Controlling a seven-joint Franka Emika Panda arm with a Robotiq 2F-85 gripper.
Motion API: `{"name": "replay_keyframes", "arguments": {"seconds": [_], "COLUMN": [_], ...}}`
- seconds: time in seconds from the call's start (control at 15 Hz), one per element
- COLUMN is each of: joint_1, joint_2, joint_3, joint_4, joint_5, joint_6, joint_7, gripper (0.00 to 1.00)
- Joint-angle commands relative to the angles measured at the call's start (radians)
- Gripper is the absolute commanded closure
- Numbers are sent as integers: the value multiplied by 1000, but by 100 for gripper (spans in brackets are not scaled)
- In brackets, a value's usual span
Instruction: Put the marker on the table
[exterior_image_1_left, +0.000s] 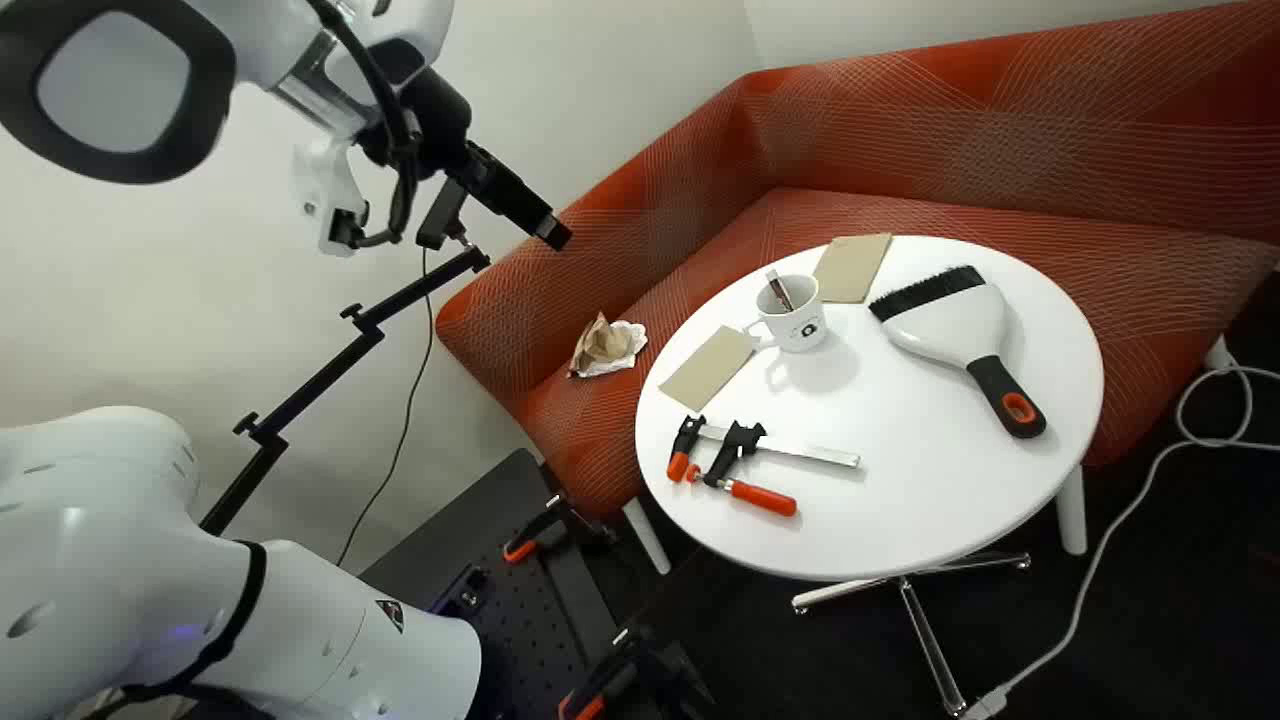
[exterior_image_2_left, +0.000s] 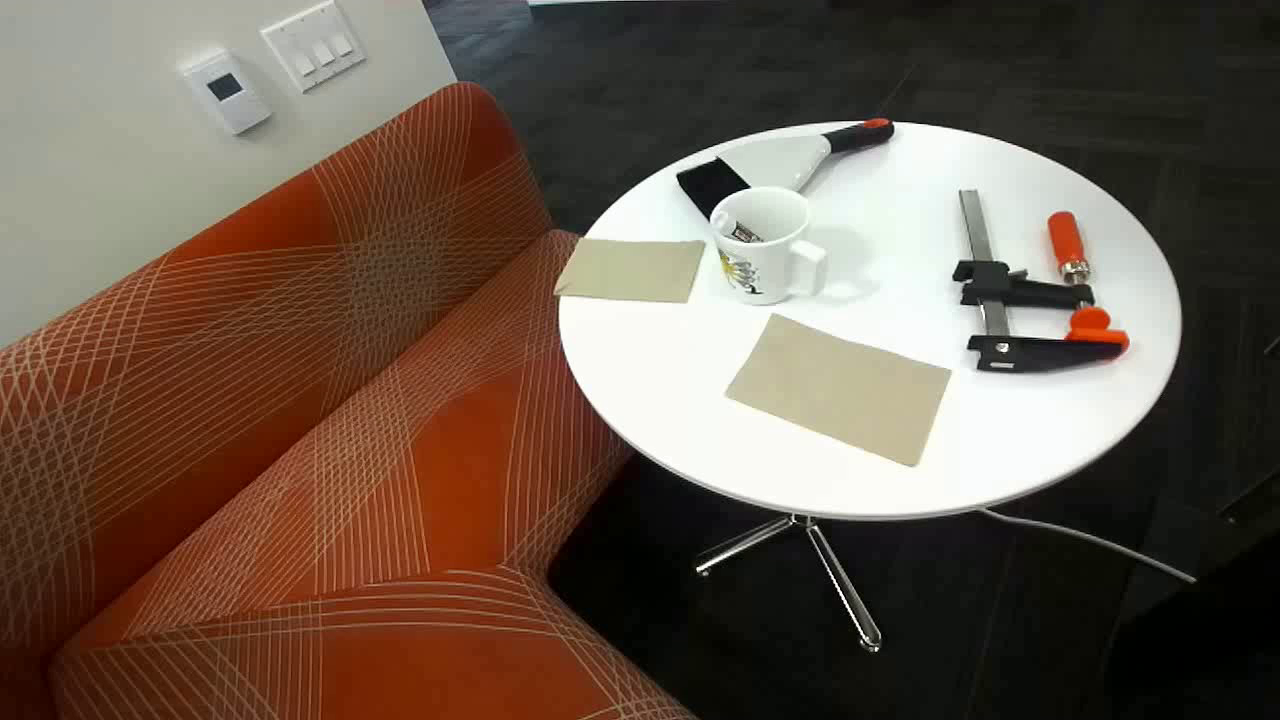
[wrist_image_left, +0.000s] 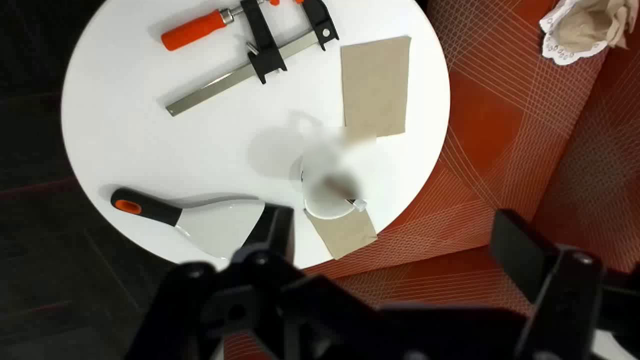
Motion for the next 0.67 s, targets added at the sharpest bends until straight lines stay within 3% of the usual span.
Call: {"name": "replay_keyframes", "arguments": {"seconds": [0.0, 0.6], "joint_1": [6, 10], "joint_2": [2, 23], "joint_3": [-7, -2], "joint_4": [1, 10], "joint_5": [-8, -13], "joint_6": [-2, 14], "joint_7": [6, -3], "gripper": [0, 0]}}
